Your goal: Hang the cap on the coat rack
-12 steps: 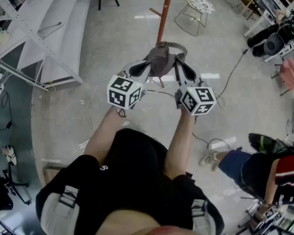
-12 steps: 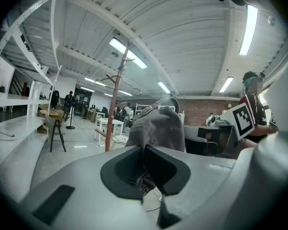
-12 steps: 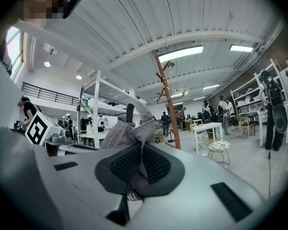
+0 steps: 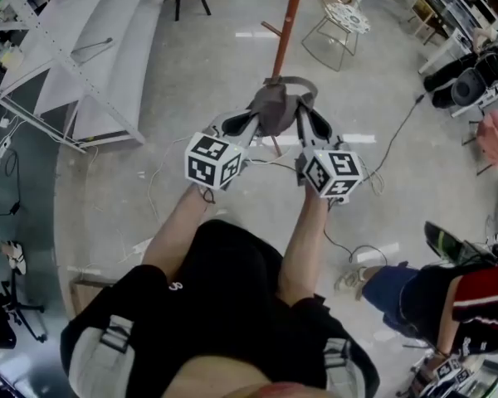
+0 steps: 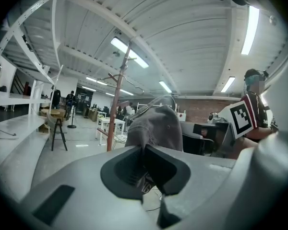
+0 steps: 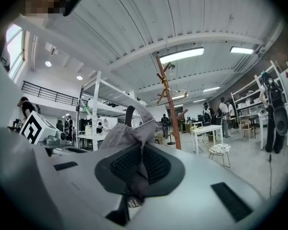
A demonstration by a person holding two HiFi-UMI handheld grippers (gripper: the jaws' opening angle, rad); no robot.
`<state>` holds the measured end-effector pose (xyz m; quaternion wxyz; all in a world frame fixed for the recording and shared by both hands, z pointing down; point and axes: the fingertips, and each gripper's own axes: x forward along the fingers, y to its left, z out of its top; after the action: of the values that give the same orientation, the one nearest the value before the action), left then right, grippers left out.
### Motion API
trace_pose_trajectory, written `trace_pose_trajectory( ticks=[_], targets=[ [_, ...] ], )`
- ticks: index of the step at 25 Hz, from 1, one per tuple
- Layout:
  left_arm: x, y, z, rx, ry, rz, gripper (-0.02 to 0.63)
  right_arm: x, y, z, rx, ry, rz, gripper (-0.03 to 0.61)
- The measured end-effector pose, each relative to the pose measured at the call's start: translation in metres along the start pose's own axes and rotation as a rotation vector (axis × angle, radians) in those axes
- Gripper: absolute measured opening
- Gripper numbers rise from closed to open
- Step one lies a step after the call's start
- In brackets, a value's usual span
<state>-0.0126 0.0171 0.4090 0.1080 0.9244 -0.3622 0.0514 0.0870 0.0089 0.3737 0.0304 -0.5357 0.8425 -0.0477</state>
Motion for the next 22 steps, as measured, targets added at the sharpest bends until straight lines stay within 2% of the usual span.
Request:
trace_pose_trajectory(
  ticks=[6, 12, 22],
  targets=[
    [-0.005, 0.022, 0.015, 0.007, -0.046, 0.046, 0.011, 0.021, 0.006, 0.009, 0.020, -0.048, 0.050, 0.003],
    [0.001, 0.057, 0.018, 0.003, -0.037, 0.059, 0.012, 0.059, 0.009, 0.004, 0.031, -0.034, 0.067, 0.003],
    [0.094, 0.098, 0.021, -0.039, -0.003, 0.007, 0.011, 0.126, -0.065, -0.003, 0.055, 0.000, 0.025, 0.003]
  ],
)
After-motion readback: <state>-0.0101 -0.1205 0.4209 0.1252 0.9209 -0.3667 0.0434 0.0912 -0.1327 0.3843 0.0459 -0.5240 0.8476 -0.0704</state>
